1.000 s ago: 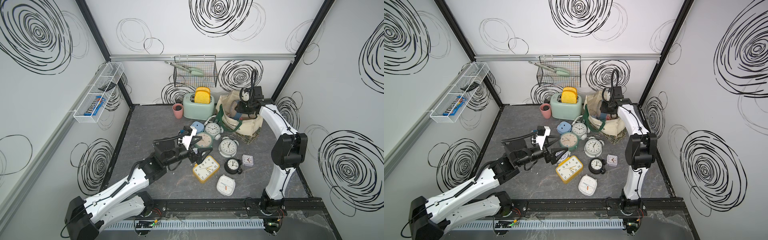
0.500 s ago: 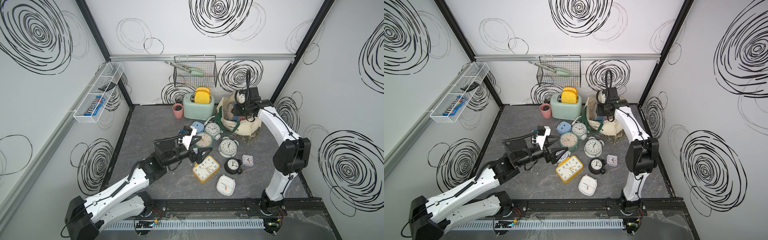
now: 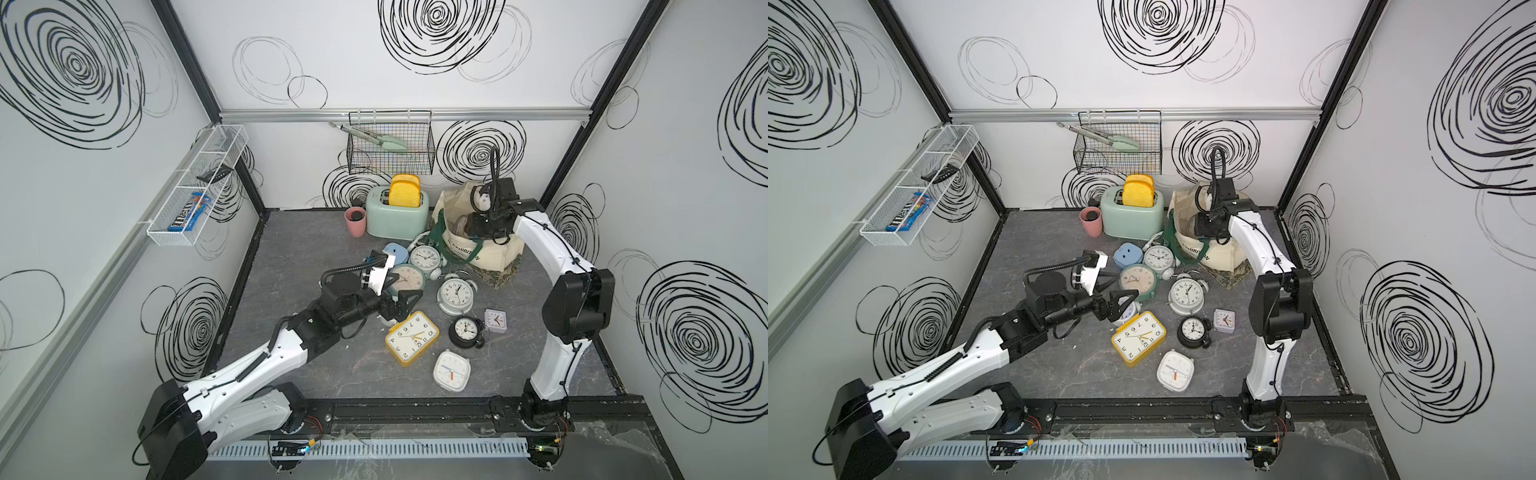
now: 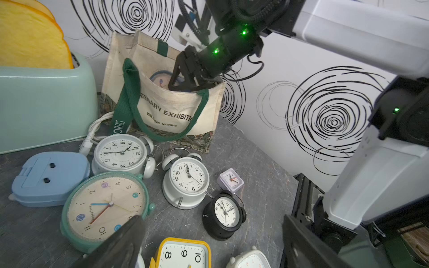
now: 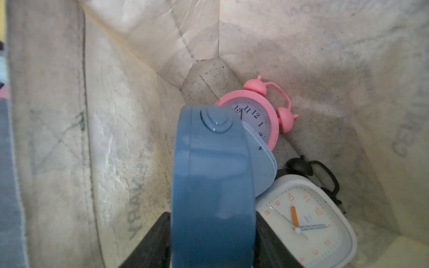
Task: Put the alarm clock into the canvas bag
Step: Place the alarm at the canvas bag, then pick up the canvas bag from the center of the board.
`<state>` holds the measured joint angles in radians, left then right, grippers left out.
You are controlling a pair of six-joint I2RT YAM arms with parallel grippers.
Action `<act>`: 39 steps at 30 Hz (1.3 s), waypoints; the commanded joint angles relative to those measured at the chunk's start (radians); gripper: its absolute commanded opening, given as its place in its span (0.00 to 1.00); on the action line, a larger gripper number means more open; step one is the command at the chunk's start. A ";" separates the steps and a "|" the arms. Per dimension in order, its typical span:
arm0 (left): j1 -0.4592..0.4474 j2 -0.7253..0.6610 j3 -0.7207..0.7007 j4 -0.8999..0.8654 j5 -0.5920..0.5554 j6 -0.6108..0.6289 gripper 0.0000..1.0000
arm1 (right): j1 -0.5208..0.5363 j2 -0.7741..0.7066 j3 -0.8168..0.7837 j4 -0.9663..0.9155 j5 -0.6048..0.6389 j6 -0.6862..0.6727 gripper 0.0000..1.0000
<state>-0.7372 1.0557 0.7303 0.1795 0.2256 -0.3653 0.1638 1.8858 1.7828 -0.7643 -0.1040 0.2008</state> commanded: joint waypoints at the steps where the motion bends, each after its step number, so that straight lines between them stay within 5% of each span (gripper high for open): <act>1: 0.005 0.045 0.066 -0.003 -0.031 -0.032 0.96 | -0.006 -0.113 0.014 0.057 -0.006 -0.011 0.70; 4: -0.010 0.095 0.135 -0.062 -0.070 -0.045 0.96 | -0.020 -0.172 -0.011 0.129 0.019 0.001 0.83; 12: -0.049 0.331 0.444 -0.266 -0.147 -0.125 0.96 | -0.151 -0.178 -0.002 0.200 0.115 0.076 1.00; 26: -0.044 0.803 0.981 -0.483 -0.210 -0.252 0.98 | -0.332 0.016 0.037 0.271 0.033 0.177 0.99; 39: -0.004 1.148 1.385 -0.613 -0.251 -0.351 0.95 | -0.366 0.170 0.137 0.283 -0.130 0.165 0.77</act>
<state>-0.7490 2.1536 2.0197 -0.3897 -0.0010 -0.6827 -0.2008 2.0235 1.8683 -0.4889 -0.1711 0.3683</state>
